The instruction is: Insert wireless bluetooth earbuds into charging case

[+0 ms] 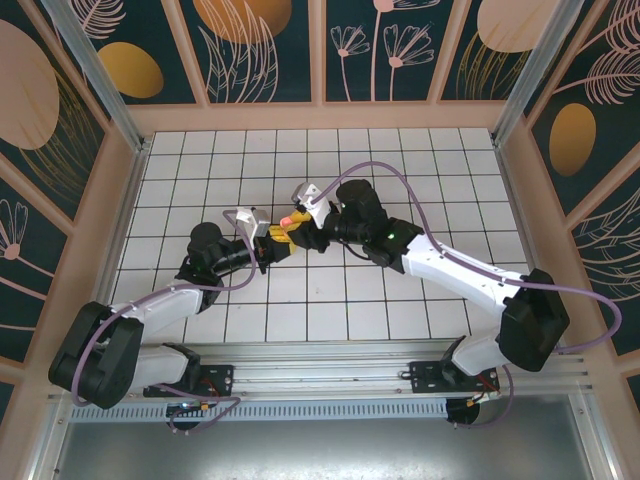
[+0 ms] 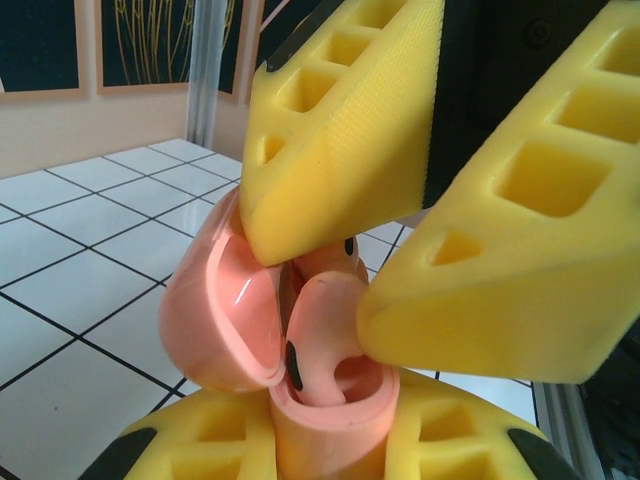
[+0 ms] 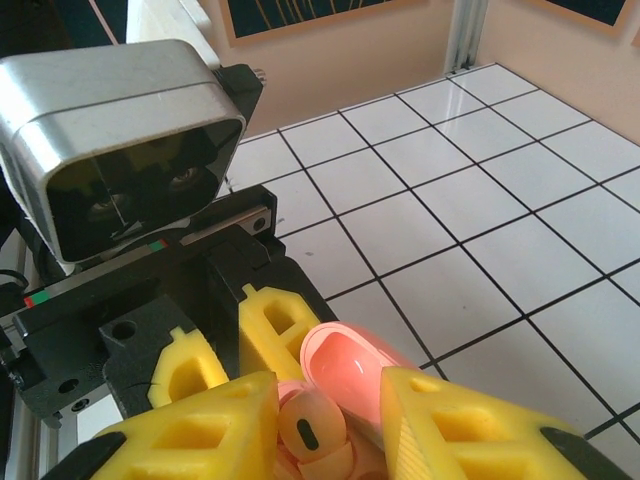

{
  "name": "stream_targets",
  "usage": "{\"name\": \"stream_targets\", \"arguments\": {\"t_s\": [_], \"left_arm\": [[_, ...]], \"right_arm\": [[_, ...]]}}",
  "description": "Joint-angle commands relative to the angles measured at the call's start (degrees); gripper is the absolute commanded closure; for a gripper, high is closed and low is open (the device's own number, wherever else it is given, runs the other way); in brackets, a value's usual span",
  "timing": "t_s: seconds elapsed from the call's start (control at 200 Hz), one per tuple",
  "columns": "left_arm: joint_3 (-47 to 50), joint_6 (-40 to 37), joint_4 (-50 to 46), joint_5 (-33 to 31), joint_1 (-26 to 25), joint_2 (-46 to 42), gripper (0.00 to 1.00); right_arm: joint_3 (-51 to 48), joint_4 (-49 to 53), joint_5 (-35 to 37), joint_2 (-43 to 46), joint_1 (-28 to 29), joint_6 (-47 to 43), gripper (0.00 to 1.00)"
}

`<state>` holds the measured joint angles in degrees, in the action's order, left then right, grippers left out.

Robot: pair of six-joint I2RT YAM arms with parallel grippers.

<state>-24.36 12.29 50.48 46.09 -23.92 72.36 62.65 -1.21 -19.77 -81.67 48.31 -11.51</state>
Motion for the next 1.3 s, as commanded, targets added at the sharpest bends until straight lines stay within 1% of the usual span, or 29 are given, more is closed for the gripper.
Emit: {"name": "stream_targets", "arguments": {"t_s": [0.0,0.295,0.41,0.556,0.631,0.756,0.916,1.051,1.181,1.296], "left_arm": [[-1.85,-1.04,2.87,1.94,0.04,-1.78,0.90],[-2.02,-1.37,2.26,1.90,0.11,-1.87,0.90],[-2.01,-1.91,1.65,2.25,0.15,-1.96,0.90],[-2.05,-3.14,0.59,2.92,0.08,-2.27,0.90],[-2.08,-3.63,0.17,3.20,0.10,-2.41,0.90],[-2.27,-3.82,0.10,4.09,0.15,-2.40,0.90],[-2.37,-3.86,0.54,5.44,0.10,-2.65,0.90],[-2.51,-3.86,0.59,5.99,0.10,-2.89,0.90],[-2.62,-3.94,0.32,6.22,0.08,-3.03,0.90],[-2.86,-4.12,-0.26,6.15,0.10,-2.96,0.90]], "right_arm": [[0.36,2.33,2.19,1.43,-1.12,0.50,0.66],[0.41,2.07,1.75,2.50,-1.28,0.71,0.60],[-0.22,0.71,-0.07,4.20,-1.52,1.47,0.57],[-1.87,-2.82,-7.28,7.61,-3.71,4.57,0.52],[-2.89,-5.08,-11.79,9.26,-5.91,7.31,0.50],[-4.66,-8.66,-16.87,10.83,-8.92,11.72,0.43],[-1.49,-4.90,-20.69,6.87,-10.94,15.45,0.41],[0.53,-3.01,-22.82,3.16,-11.05,16.80,0.39],[2.92,-1.56,-27.15,-0.04,-11.31,17.57,0.38],[3.83,-1.70,-30.71,-1.17,-11.32,17.49,0.38]]}}
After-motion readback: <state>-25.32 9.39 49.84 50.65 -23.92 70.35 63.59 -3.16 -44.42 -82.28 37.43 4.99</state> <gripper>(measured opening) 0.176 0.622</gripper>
